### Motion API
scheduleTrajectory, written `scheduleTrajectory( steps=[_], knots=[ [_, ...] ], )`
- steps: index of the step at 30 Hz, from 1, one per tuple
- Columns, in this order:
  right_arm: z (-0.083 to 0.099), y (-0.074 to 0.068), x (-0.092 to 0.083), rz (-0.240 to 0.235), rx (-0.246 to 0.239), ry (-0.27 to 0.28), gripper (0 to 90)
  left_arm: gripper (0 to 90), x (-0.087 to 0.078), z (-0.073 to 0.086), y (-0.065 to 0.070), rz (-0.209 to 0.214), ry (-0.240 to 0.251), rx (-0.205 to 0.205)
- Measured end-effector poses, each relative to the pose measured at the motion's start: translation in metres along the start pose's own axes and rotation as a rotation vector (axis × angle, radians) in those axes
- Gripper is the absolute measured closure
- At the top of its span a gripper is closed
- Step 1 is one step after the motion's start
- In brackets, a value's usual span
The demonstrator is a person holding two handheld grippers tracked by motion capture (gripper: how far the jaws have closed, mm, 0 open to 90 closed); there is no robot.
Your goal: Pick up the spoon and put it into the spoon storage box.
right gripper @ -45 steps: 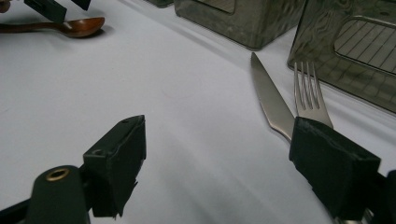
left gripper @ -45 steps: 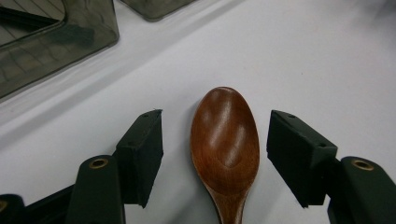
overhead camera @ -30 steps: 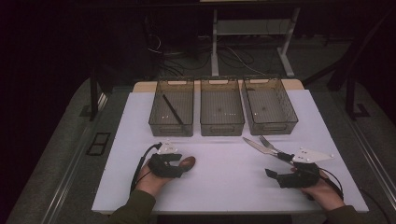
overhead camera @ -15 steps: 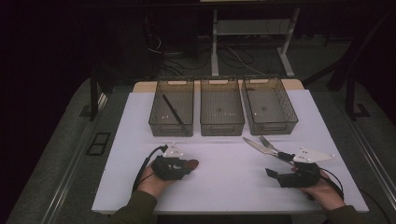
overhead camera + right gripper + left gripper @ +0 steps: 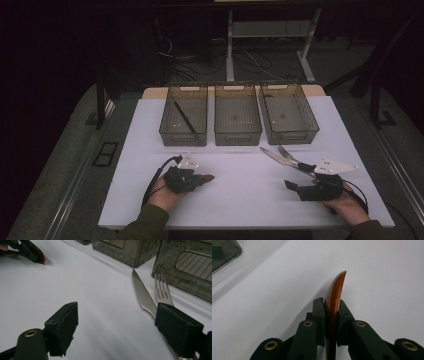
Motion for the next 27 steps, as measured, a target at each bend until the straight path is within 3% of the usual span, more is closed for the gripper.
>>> scheduleTrajectory(
  steps=[27],
  knots=[
    [-0.001, -0.001, 0.0, -0.004, 0.003, 0.007, 18.0, 80.6, -0.011, -0.026, -0.003, -0.026, 0.059, 0.01]
  ],
)
Point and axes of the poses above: each handheld gripper's, and its own axes: x roughly forward along the jaws, z roughly out of its underside, y roughly to its right, the point moved 9 cm from there along x, roughly forward along the jaws, and after that the axes turned 11 degrees about y, right-handed, at the moved point
